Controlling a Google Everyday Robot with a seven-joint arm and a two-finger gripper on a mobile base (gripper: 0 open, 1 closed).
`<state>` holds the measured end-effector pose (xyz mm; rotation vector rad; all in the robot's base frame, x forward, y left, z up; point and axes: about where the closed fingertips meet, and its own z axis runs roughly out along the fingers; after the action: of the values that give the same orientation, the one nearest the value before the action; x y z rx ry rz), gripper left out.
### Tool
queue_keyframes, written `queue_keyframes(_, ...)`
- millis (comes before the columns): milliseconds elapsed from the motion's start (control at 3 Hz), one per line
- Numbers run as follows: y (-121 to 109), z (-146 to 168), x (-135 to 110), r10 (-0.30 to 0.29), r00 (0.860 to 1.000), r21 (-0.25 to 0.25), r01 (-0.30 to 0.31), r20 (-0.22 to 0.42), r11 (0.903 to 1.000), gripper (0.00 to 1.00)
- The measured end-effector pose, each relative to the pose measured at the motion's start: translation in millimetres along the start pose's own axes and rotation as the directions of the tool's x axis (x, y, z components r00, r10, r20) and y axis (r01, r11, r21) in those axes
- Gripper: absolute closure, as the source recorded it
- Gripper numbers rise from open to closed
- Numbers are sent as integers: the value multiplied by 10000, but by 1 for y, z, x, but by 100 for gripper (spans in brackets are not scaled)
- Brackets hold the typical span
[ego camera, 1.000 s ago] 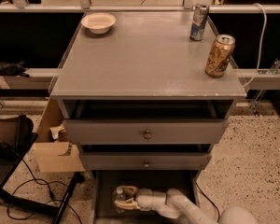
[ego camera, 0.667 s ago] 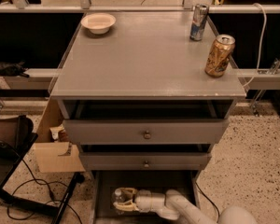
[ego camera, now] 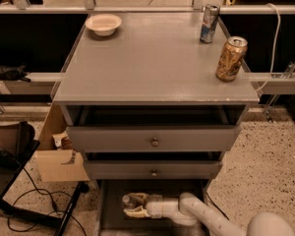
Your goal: Place water bottle into bottom drawer
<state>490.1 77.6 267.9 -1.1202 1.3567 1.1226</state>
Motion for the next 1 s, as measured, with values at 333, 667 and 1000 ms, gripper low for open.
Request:
queue_keyframes(333, -5, -15, -6, -465, 9893, 76, 480, -1384, 9988, 100)
queue_keyframes(667, -5, -31, -6, -869, 9487, 4, 914, -3041, 9958, 100)
queue_keyframes(1000, 0, -53, -6, -1149, 8814, -93, 1244, -4582, 9922, 100)
